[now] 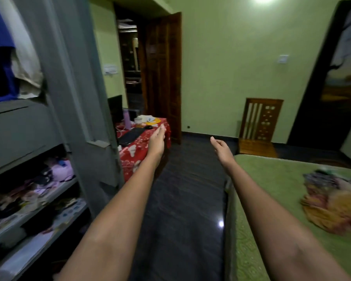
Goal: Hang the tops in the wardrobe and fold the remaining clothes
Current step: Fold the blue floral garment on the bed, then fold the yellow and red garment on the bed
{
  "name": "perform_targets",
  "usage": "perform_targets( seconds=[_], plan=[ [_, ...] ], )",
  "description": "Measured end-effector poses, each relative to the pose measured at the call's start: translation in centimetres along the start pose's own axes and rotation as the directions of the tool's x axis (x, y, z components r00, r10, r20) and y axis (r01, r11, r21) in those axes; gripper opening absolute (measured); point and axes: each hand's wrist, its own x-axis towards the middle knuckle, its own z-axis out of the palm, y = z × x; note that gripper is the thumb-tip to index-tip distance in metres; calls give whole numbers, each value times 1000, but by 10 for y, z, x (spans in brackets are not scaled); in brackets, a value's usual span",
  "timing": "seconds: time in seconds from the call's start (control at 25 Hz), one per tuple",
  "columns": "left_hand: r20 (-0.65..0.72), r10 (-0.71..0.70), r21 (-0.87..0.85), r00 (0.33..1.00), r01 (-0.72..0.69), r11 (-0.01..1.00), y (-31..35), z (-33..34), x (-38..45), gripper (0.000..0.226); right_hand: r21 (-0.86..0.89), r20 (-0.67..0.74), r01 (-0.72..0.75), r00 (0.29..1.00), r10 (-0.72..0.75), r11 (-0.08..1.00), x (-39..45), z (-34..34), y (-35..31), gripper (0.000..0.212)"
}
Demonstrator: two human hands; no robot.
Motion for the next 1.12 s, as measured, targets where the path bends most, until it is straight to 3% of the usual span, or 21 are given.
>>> perform_targets(
  seconds=[0.2,0.48,0.72,0.84,1.12],
  plan=[
    [142,-16,21,990,13,1000,-18,85,29,56,32,-132,-60,989,64,998,23,-82,21,61],
    [141,-24,1,990,25,1000,-53,135,135,56,22,-124,-70,990,73,997,125,-92,42,68],
    [134,23,-17,991,-21,1000,-33,169,303,58,68,-131,-9,991,18,998,298,-93,-14,95],
    [154,98,-27,983,-95,995,-11,189,393,57,71,-153,56,987,-45,996,384,-94,-36,76],
    [222,14,27,975,-20,999,-75,249,541,54,20,-145,-84,986,86,996,546,-91,22,75]
  ],
)
